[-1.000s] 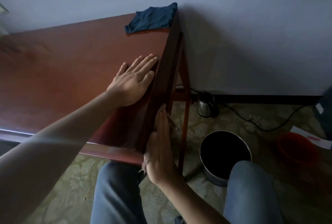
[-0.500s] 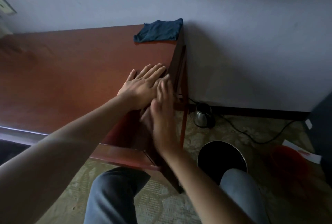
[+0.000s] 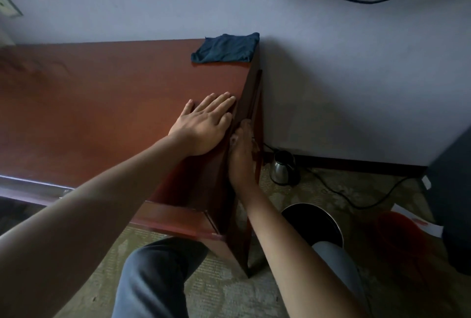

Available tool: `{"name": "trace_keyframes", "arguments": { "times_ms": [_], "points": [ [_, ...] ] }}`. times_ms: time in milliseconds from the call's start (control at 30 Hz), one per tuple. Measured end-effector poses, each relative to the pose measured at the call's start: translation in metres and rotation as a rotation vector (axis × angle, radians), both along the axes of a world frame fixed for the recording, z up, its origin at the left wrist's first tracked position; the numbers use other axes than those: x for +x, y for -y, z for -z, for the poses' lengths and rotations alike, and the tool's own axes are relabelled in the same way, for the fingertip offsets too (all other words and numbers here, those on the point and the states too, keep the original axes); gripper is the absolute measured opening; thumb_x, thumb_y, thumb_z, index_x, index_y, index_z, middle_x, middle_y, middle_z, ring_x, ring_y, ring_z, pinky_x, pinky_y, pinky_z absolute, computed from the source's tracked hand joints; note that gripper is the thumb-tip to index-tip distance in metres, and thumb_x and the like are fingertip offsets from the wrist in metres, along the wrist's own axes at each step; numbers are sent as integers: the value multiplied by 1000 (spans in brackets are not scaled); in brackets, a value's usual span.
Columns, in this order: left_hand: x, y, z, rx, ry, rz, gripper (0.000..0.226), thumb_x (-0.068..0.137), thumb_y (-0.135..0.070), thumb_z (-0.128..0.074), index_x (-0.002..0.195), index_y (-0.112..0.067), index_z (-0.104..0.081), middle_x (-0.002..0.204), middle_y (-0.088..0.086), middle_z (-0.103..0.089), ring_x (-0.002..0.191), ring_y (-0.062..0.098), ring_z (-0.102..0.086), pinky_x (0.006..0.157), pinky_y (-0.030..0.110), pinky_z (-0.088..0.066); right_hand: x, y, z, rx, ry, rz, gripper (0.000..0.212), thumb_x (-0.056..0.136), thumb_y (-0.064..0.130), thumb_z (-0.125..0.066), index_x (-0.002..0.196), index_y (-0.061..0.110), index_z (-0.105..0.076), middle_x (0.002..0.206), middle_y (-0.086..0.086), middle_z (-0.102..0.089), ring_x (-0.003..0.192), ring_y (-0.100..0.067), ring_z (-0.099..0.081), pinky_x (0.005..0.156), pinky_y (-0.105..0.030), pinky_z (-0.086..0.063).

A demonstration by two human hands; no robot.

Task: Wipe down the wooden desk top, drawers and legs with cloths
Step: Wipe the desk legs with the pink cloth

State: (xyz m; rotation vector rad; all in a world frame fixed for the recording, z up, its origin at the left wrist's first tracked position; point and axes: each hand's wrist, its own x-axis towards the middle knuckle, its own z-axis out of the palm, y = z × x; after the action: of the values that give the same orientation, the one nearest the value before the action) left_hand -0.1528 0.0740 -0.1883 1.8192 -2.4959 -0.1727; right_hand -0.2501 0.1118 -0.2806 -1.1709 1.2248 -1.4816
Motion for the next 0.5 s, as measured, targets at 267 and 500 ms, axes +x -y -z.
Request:
{"name": "trace_keyframes", "arguments": {
  "times_ms": [267,500],
  "points": [
    [-2,19,-19,-52,69,45,55,105,-40,-35,159,-44,-28,165,-18,-24,152,15,-19,117,52,-23,13,-85,22,-101,45,-131,63,108,51,-21,162,23,-7,170,17,2,155,0,1,129,-40,-7],
    [-19,80,-9,26,38,38,59,107,-43,-17,165,-37,-7,172,-18,1,158,8,5,128,46,1,-9,36,15,-85,-4,-67,53,112,36,-24,161,24,-11,169,14,-3,152,9,-2,128,-31,-7]
  ]
}}
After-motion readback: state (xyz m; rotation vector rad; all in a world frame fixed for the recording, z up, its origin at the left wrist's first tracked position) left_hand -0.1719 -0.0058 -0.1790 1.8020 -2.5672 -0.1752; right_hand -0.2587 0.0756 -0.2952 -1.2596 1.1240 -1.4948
